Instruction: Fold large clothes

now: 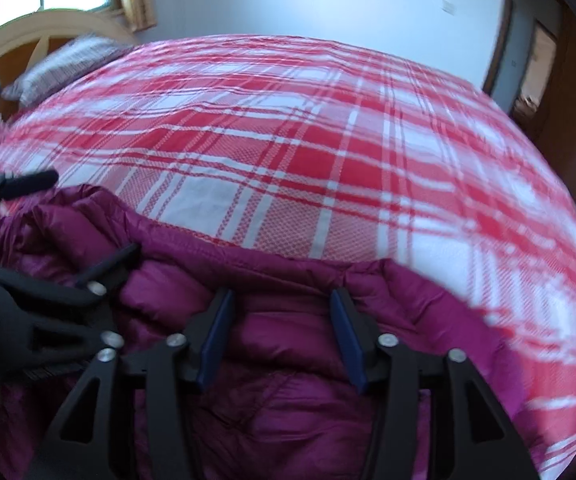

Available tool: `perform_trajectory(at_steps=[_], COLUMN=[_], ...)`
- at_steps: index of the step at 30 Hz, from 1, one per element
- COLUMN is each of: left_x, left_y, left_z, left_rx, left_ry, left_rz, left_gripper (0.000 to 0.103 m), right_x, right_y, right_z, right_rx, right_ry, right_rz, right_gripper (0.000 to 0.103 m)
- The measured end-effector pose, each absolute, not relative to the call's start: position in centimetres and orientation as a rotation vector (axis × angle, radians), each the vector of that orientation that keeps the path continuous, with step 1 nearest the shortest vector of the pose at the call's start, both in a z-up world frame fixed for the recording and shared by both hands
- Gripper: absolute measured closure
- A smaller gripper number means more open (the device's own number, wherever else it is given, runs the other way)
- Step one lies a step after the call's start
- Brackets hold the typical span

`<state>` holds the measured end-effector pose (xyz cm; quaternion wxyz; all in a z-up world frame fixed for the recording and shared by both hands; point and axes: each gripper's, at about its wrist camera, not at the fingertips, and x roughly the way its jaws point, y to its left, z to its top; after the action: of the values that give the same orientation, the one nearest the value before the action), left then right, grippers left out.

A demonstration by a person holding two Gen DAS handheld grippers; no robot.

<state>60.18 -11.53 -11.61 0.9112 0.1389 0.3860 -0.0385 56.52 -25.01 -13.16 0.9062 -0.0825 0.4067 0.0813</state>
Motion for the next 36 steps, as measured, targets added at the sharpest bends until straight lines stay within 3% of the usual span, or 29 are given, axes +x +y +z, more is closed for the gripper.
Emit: perform_trajectory(at_steps=[3, 8, 16, 23, 26, 27, 29, 30, 31, 32, 33, 36], left_x=[54.7, 39.9, 20.8, 15.4, 15.6, 15.4, 15.1, 14.8, 14.5, 14.2, 14.5, 13.3], left_y=[-8.2, -1.5, 5.1, 4.7, 4.0, 4.1, 4.2, 4.3, 4.2, 4.1, 4.4, 4.8], left_z=[-7.4, -7.4, -15.5, -17.7, -18.1, -18.2, -18.0, -17.8, -17.4, -16.9, -16.5, -14.4], left_rx=[0.198, 0.227, 0.145, 0.08, 0.086, 0.08, 0.073, 0.079, 0.086, 0.078, 0.053, 0.024], left_ry=[0.727, 0.69, 0.859, 0.859, 0.849, 0.845, 0.835, 0.829, 0.824, 0.836, 0.846, 0.813], left_rz=[-0.142, -0.194, -0.152, -0.177, -0.205, -0.208, -0.233, -0.247, -0.282, -0.337, -0.368, -0.398], left_gripper=[0.001, 0.001, 0.001, 0.001, 0.001, 0.002, 0.013, 0.038, 0.072, 0.084, 0.092, 0.095], right_x=[51.4, 39.3, 19.4, 10.1, 9.6, 9.8, 10.0, 10.1, 10.2, 10.1, 9.8, 8.7], right_y=[-28.6, -33.8, -38.0, -37.1, -35.6, -35.5, -36.2, -36.6, -36.8, -36.8, -36.7, -36.6], right_z=[-8.8, -7.4, -12.1, -16.1, -16.9, -16.9, -17.0, -17.2, -17.2, -17.2, -17.1, -16.2], right_rx=[-0.056, 0.029, 0.138, 0.211, 0.145, 0.168, 0.244, 0.275, 0.305, 0.322, 0.315, 0.339], right_ry=[0.72, 0.762, 0.87, 0.94, 0.926, 0.92, 0.91, 0.908, 0.907, 0.912, 0.911, 0.894], right_rz=[0.159, 0.205, 0.136, 0.122, 0.113, 0.138, 0.156, 0.168, 0.198, 0.215, 0.22, 0.267], right_gripper=[0.02, 0.016, 0.016, 0.017, 0.026, 0.033, 0.052, 0.075, 0.087, 0.088, 0.091, 0.095])
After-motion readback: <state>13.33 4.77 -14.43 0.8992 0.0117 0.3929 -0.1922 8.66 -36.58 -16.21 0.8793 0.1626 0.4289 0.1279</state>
